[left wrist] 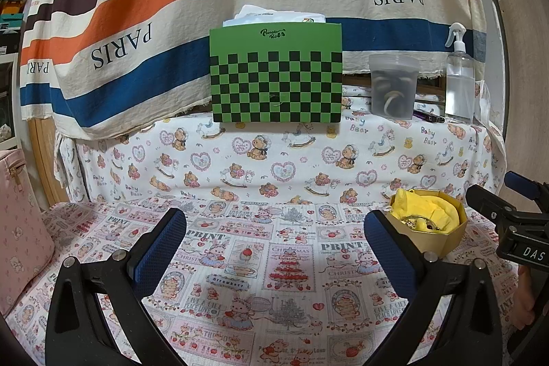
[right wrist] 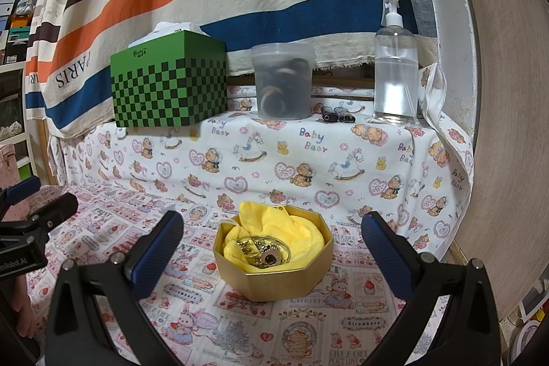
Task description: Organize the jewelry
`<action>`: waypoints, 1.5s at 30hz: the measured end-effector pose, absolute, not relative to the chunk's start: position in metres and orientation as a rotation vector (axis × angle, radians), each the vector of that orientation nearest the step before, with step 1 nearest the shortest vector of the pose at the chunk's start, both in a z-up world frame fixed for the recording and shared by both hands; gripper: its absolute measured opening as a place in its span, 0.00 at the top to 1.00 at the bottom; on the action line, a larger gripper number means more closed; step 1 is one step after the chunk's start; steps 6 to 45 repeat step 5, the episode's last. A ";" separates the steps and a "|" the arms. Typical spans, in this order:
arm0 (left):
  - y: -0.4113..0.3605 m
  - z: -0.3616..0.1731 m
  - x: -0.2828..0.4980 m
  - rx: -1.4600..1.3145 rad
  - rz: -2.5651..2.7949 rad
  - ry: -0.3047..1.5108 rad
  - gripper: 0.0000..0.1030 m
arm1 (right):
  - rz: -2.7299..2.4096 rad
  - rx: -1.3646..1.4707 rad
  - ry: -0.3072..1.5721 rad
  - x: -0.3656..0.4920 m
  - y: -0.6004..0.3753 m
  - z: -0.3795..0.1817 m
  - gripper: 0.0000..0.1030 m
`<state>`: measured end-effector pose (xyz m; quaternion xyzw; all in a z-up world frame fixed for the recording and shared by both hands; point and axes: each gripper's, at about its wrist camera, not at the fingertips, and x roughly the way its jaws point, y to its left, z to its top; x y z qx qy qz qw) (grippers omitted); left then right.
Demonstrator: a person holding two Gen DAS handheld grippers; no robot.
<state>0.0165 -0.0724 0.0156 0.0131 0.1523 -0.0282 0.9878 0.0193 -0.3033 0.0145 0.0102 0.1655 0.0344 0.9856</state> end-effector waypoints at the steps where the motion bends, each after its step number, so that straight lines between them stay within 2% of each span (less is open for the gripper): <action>1: -0.073 0.016 0.016 0.027 -0.056 0.305 0.00 | 0.069 0.020 0.332 0.019 -0.303 0.015 0.00; 45: -0.072 0.015 0.017 0.027 -0.059 0.308 0.00 | 0.069 0.021 0.332 0.019 -0.303 0.014 0.00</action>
